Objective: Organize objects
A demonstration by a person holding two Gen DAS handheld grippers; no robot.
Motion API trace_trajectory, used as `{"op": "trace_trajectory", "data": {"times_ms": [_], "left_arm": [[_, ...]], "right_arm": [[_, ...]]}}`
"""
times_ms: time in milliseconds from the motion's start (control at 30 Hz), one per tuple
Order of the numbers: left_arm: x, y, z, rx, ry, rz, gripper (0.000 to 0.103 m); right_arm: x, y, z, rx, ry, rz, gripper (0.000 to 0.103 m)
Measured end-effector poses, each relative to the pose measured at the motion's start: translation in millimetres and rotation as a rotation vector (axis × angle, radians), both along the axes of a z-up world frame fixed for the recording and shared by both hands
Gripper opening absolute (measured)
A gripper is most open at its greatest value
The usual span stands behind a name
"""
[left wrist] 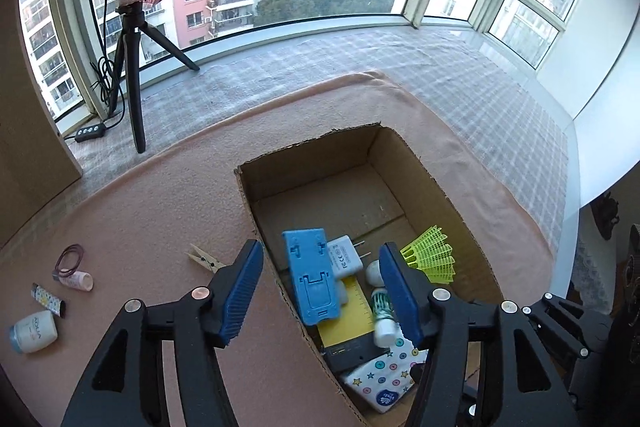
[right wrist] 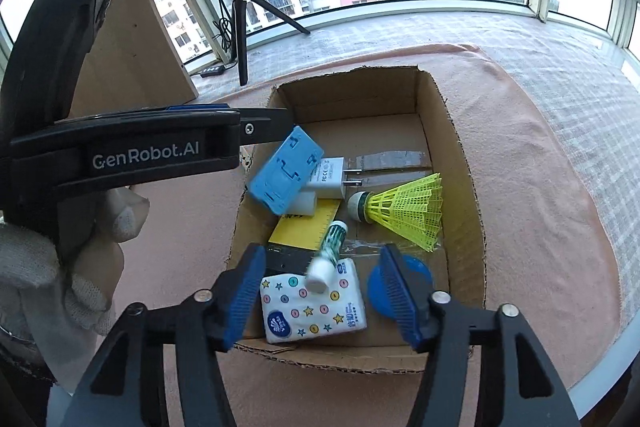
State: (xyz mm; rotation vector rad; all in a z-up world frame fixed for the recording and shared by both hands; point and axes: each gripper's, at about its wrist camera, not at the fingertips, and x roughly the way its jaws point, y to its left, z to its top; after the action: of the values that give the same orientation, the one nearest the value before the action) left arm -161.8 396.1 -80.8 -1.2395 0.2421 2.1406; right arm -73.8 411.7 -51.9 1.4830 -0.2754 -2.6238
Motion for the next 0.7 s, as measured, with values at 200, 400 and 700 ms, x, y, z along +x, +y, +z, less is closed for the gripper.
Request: {"op": "trace_trajectory", "data": {"times_ms": [200, 400, 700], "left_arm": [[-9, -37, 3, -0.043, 0.026, 0.045, 0.064], [-47, -112, -15, -0.099, -0.027, 0.169, 0.064], [-122, -210, -57, -0.104, -0.168, 0.402, 0.063]], "right_arm": [[-1, -14, 5, 0.018, 0.012, 0.024, 0.057], [3, -21, -4, -0.020, -0.018, 0.013, 0.057], [14, -45, -3, -0.061, -0.009, 0.039, 0.057]]}}
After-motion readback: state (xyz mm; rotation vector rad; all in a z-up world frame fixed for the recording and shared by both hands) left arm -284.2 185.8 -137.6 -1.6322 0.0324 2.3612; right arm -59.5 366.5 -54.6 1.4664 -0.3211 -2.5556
